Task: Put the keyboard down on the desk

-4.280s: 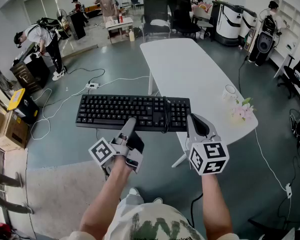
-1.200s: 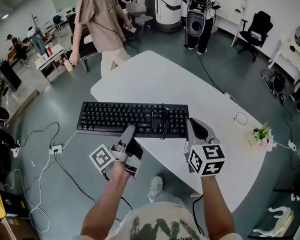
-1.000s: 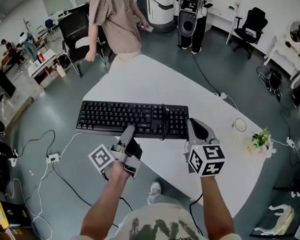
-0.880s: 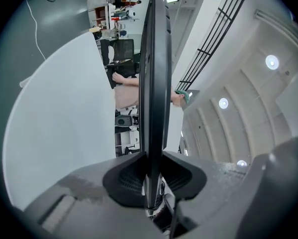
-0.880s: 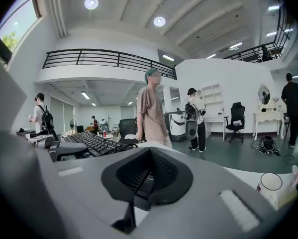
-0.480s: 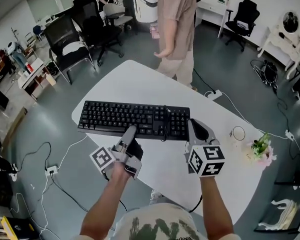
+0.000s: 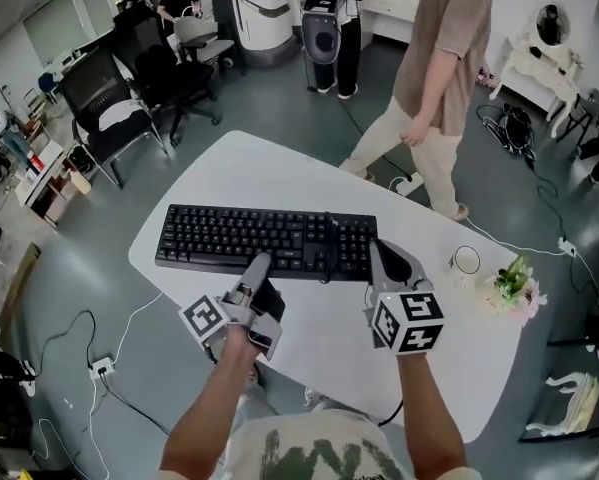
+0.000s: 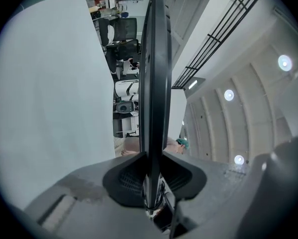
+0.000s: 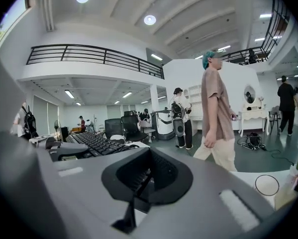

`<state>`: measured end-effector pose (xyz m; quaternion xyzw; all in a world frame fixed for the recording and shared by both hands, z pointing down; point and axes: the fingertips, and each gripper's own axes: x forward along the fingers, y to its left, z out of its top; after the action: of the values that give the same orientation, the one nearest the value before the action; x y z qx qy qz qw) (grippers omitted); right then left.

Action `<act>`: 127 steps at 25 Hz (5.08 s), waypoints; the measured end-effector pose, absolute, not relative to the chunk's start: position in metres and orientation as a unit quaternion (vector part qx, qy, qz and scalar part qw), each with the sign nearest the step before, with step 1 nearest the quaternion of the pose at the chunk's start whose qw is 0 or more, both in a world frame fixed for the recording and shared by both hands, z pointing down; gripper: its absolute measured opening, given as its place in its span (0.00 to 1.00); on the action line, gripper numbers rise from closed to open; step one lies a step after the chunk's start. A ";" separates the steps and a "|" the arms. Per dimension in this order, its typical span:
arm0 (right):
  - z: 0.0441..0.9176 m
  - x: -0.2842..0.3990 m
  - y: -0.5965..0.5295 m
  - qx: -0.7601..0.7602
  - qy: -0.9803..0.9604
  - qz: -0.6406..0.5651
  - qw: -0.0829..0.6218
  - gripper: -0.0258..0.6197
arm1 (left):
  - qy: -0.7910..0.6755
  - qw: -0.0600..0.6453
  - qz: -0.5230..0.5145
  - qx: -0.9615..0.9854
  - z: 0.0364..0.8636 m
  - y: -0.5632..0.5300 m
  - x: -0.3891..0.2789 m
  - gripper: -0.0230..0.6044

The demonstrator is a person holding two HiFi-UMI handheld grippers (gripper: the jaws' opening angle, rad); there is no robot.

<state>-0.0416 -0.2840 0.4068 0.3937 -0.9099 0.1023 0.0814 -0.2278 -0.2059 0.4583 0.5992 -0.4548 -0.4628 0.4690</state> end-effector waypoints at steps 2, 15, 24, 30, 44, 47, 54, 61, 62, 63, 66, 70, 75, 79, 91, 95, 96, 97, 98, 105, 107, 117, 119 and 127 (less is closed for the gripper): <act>0.409 -0.043 -0.284 0.408 -0.904 0.102 0.080 0.04 | -0.443 0.477 -0.457 0.606 0.461 -0.213 -0.230 0.18; 0.420 -0.046 -0.282 0.535 -0.835 0.105 0.076 0.04 | -0.347 0.552 -0.389 0.651 0.484 -0.265 -0.240 0.18; 0.416 -0.047 -0.272 0.591 -0.796 0.105 0.073 0.04 | -0.300 0.583 -0.356 0.666 0.490 -0.284 -0.236 0.18; 0.421 -0.046 -0.268 0.602 -0.787 0.111 0.076 0.04 | -0.295 0.596 -0.342 0.664 0.502 -0.290 -0.225 0.18; 0.461 -0.048 -0.260 0.594 -0.785 0.147 0.098 0.04 | -0.312 0.639 -0.324 0.624 0.570 -0.287 -0.202 0.18; 0.467 -0.049 -0.259 0.591 -0.785 0.155 0.101 0.04 | -0.319 0.654 -0.316 0.609 0.583 -0.283 -0.198 0.18; 0.476 -0.039 -0.256 0.586 -0.786 0.162 0.111 0.04 | -0.332 0.665 -0.307 0.594 0.603 -0.283 -0.187 0.19; 0.487 -0.034 -0.255 0.578 -0.789 0.173 0.119 0.04 | -0.343 0.667 -0.305 0.587 0.612 -0.287 -0.184 0.19; 0.488 -0.035 -0.256 0.575 -0.790 0.174 0.119 0.04 | -0.347 0.668 -0.304 0.584 0.613 -0.287 -0.184 0.19; 0.488 -0.036 -0.256 0.572 -0.793 0.175 0.119 0.04 | -0.351 0.669 -0.303 0.581 0.613 -0.287 -0.184 0.19; 0.489 -0.039 -0.259 0.563 -0.799 0.176 0.119 0.04 | -0.363 0.670 -0.296 0.576 0.615 -0.286 -0.183 0.19; 0.493 -0.042 -0.261 0.549 -0.808 0.175 0.122 0.04 | -0.383 0.676 -0.290 0.558 0.622 -0.286 -0.182 0.20; 0.493 -0.046 -0.262 0.535 -0.816 0.177 0.127 0.04 | -0.398 0.687 -0.285 0.537 0.627 -0.285 -0.183 0.31; 0.495 -0.046 -0.265 0.527 -0.821 0.175 0.131 0.04 | -0.415 0.687 -0.279 0.526 0.630 -0.285 -0.182 0.39; 0.502 -0.049 -0.271 0.513 -0.828 0.182 0.137 0.04 | -0.439 0.708 -0.253 0.492 0.633 -0.289 -0.183 0.51; 0.503 -0.046 -0.272 0.513 -0.827 0.185 0.136 0.04 | -0.448 0.717 -0.236 0.479 0.633 -0.289 -0.182 0.52; 0.503 -0.046 -0.272 0.514 -0.826 0.186 0.136 0.04 | -0.450 0.719 -0.229 0.477 0.633 -0.289 -0.182 0.52; 0.504 -0.044 -0.272 0.515 -0.825 0.187 0.136 0.04 | -0.453 0.721 -0.223 0.475 0.634 -0.289 -0.182 0.53; 0.504 -0.043 -0.272 0.516 -0.824 0.188 0.137 0.04 | -0.454 0.722 -0.217 0.474 0.634 -0.289 -0.182 0.53; 0.505 -0.032 -0.276 0.526 -0.819 0.189 0.133 0.04 | -0.454 0.733 -0.194 0.467 0.634 -0.288 -0.179 0.59; 0.504 -0.032 -0.275 0.526 -0.818 0.190 0.133 0.04 | -0.458 0.736 -0.181 0.465 0.634 -0.286 -0.179 0.60; 0.505 -0.027 -0.273 0.529 -0.815 0.197 0.127 0.04 | -0.476 0.741 -0.104 0.461 0.634 -0.277 -0.176 0.69; 0.504 -0.028 -0.273 0.530 -0.815 0.198 0.127 0.04 | -0.476 0.743 -0.103 0.459 0.633 -0.275 -0.177 0.69; 0.503 -0.031 -0.272 0.530 -0.815 0.200 0.123 0.04 | -0.472 0.747 -0.090 0.460 0.629 -0.262 -0.177 0.73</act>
<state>-0.0306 -0.2715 0.5030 0.5299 -0.8150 0.2001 0.1226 -0.1771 -0.2623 0.6294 0.4599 -0.4720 -0.0905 0.7467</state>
